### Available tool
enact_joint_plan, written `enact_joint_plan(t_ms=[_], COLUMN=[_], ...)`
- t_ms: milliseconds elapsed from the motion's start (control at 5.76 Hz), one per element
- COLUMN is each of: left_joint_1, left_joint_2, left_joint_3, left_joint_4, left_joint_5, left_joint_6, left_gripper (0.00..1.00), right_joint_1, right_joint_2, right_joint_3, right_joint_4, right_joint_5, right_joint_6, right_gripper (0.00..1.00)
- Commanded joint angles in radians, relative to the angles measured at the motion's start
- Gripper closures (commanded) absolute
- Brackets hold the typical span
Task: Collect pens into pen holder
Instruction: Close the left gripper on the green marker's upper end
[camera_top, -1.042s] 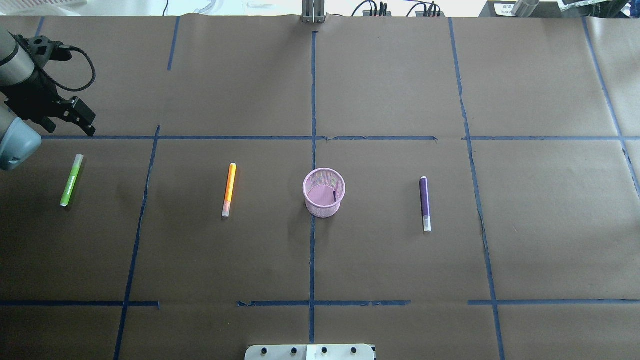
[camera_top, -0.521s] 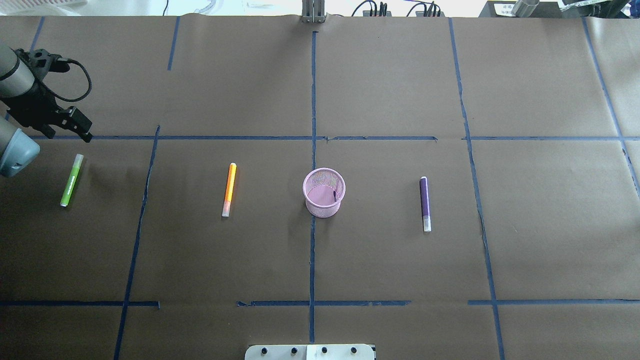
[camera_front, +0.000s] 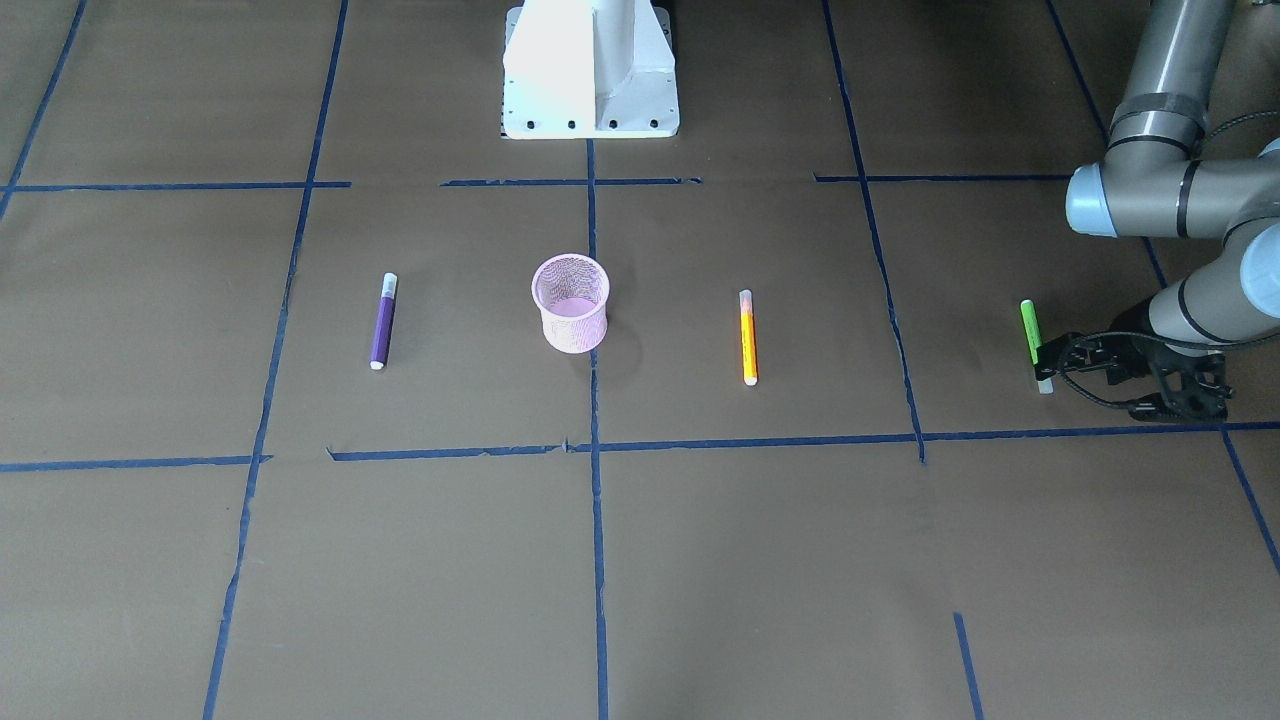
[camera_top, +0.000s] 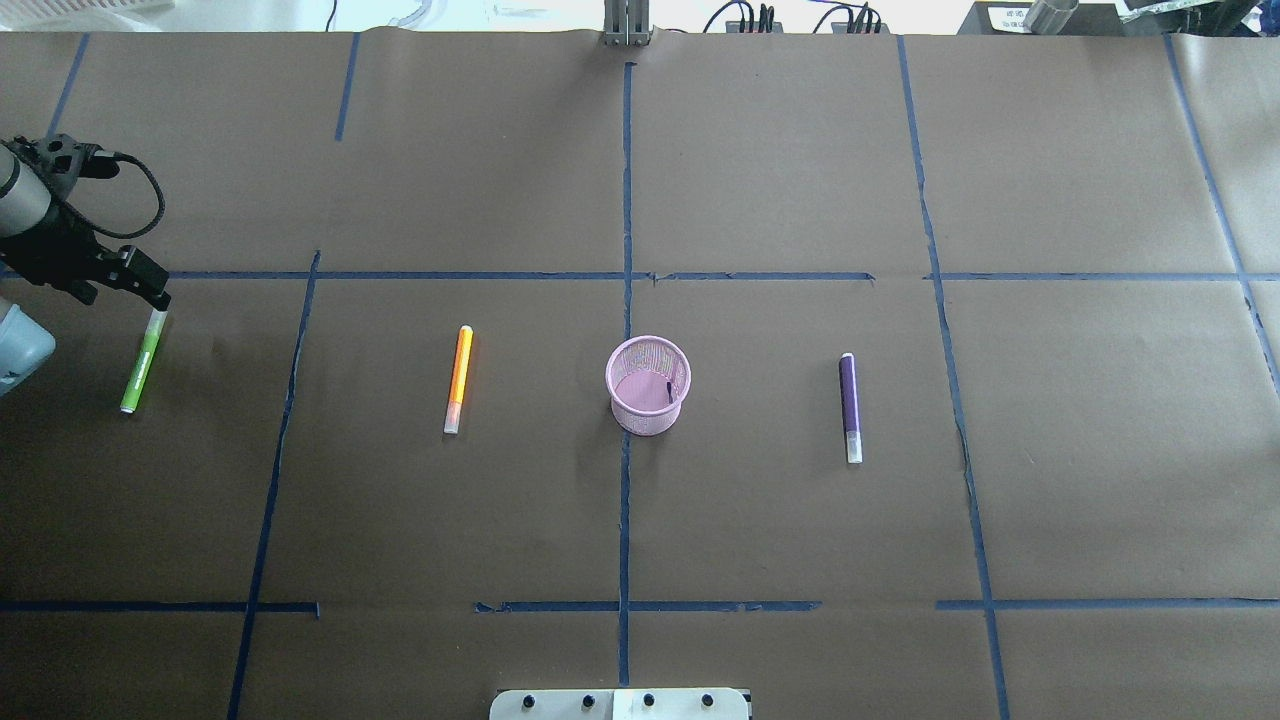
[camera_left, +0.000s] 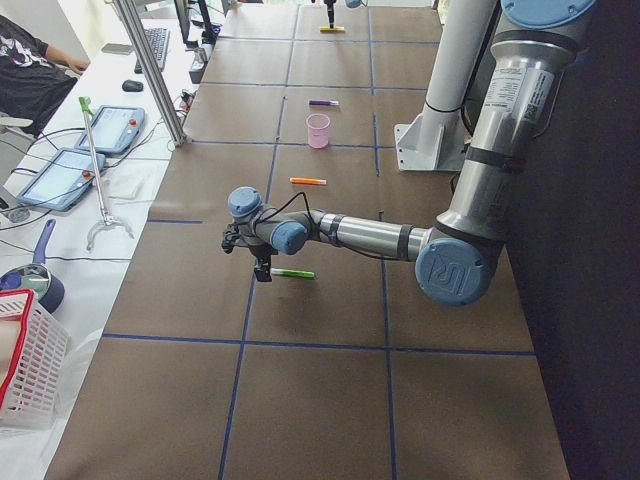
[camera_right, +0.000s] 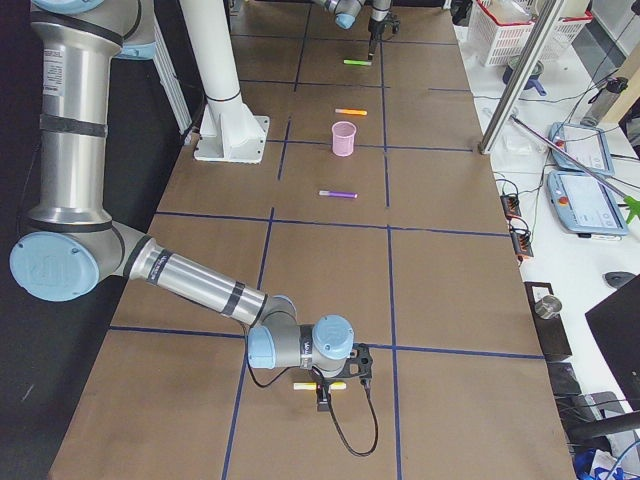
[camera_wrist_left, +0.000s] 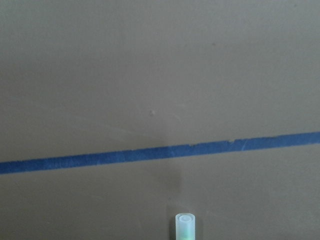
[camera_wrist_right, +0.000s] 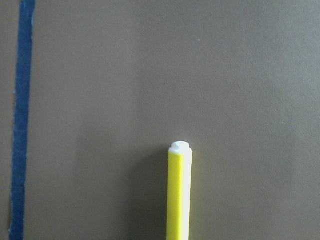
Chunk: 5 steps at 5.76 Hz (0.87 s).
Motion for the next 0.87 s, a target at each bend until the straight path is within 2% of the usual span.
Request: enact_joint_plan(t_ms=[0,174,695], left_joint_1=[0.053,0.055,0.055], left_joint_2=[0.016,0.040,0.048], left_joint_3=[-0.009,-0.005,-0.006], left_joint_4=[-0.038,-0.076,-0.086], left_joint_5=[0.011,0.013,0.014], left_joint_6=[-0.066,-0.066,-0.065], left_gripper=[0.00,0.00,0.00], right_joint_1=[0.000,0.000,0.000], right_joint_2=[0.000,0.000,0.000], right_joint_3=[0.001,0.001,0.001], right_joint_4=[0.000,0.000,0.000], right_joint_5=[0.000,0.000,0.000], right_joint_6=[0.000,0.000,0.000], right_gripper=[0.00,0.00,0.00])
